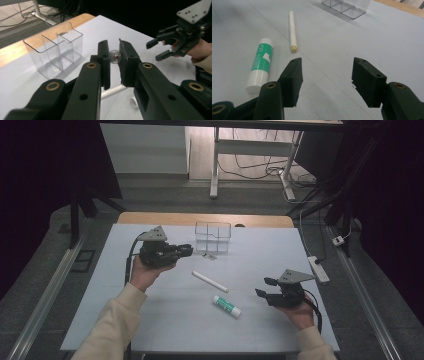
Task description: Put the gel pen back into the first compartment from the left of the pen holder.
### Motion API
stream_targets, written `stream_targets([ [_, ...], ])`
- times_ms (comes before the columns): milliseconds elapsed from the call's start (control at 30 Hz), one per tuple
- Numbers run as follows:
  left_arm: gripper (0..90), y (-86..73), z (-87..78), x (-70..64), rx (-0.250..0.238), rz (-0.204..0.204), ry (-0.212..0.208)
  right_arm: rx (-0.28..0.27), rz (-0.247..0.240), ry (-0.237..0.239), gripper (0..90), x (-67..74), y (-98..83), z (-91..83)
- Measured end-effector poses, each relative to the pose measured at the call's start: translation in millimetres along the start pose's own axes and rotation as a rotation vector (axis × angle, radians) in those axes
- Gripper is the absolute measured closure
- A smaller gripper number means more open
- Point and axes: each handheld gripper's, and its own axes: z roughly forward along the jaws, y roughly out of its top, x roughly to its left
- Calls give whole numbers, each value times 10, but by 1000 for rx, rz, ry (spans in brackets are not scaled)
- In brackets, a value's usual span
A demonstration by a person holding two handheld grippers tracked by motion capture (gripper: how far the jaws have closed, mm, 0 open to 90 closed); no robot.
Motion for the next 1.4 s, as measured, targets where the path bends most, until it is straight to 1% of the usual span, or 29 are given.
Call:
stream_targets([
  [167,799,37,9,48,-2,-5,9,2,5,-6,409,-13,-9,-4],
  [233,799,44,13,75,3,-5,17,3,14,-6,408,-22,-20,7],
  [467,799,83,10,166,1,-25,31,17,20,-7,404,-36,-41,21],
  [667,799,163,-19,237,3,-25,57,18,24,-7,403,-45,-48,24],
  [800,799,218,-51,289,-3,-33,72,23,27,-11,400,-41,-54,39],
  [867,799,241,-61,319,1,-34,78,23,30,-11,400,-44,-57,41],
  [967,799,259,-54,376,3,-52,81,22,32,-7,400,-48,-58,38],
  [1167,799,283,-48,455,9,-64,103,26,29,-7,398,-45,-62,47],
  [1333,799,324,-41,523,21,-65,124,35,26,-9,398,-50,-68,53],
  [1400,799,335,-28,545,17,-74,130,35,26,-7,398,-50,-71,58],
])
